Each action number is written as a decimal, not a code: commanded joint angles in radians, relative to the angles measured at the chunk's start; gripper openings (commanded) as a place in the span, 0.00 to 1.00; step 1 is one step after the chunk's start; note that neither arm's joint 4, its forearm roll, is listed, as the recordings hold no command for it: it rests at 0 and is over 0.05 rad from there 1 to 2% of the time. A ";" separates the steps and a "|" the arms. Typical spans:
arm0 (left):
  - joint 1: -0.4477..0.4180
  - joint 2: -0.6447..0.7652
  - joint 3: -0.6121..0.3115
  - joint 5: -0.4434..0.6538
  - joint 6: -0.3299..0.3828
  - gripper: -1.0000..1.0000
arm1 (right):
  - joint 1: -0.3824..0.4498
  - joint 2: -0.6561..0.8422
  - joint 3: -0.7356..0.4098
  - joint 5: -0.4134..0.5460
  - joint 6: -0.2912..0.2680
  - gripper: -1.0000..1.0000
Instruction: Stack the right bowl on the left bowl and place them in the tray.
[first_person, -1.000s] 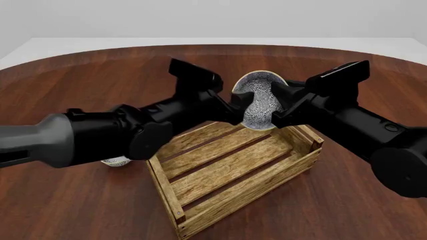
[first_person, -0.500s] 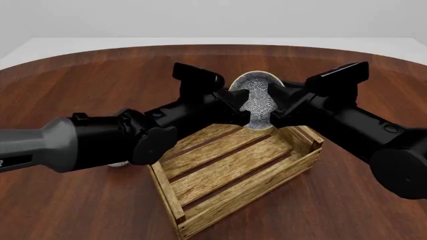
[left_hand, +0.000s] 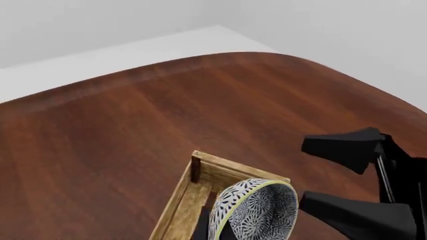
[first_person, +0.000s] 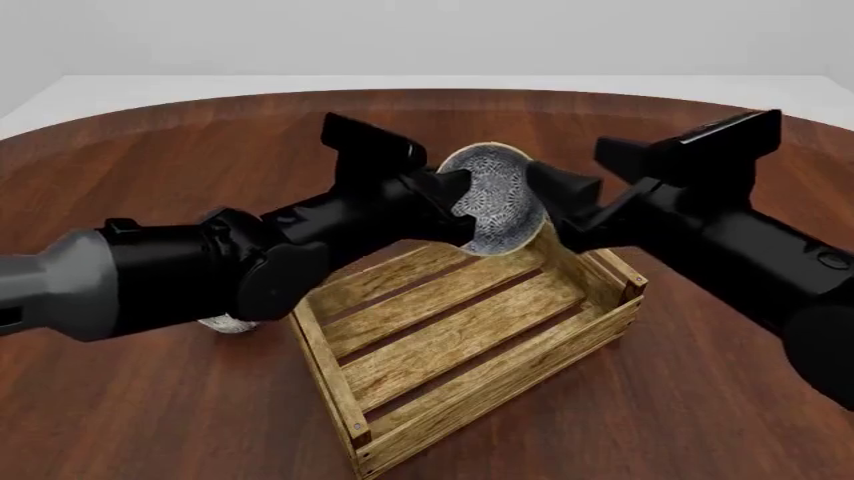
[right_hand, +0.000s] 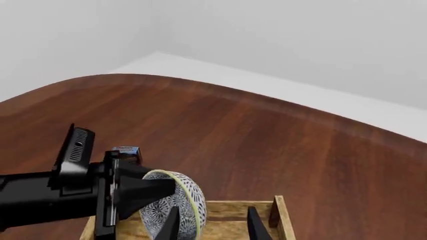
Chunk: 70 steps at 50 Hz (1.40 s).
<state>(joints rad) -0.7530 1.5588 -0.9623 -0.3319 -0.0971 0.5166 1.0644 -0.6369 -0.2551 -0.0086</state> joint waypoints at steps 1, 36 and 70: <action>0.047 -0.056 -0.005 0.043 0.047 0.00 | 0.021 -0.077 0.007 0.038 -0.002 1.00; 0.314 -0.231 0.002 0.288 0.199 0.00 | 0.041 -0.047 -0.002 0.016 -0.016 1.00; 0.481 -0.303 -0.068 0.568 0.127 0.00 | 0.046 -0.050 -0.002 0.017 -0.011 1.00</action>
<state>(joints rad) -0.3308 1.2766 -1.0255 0.1791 0.0095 0.5596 1.0220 -0.6400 -0.2416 -0.0205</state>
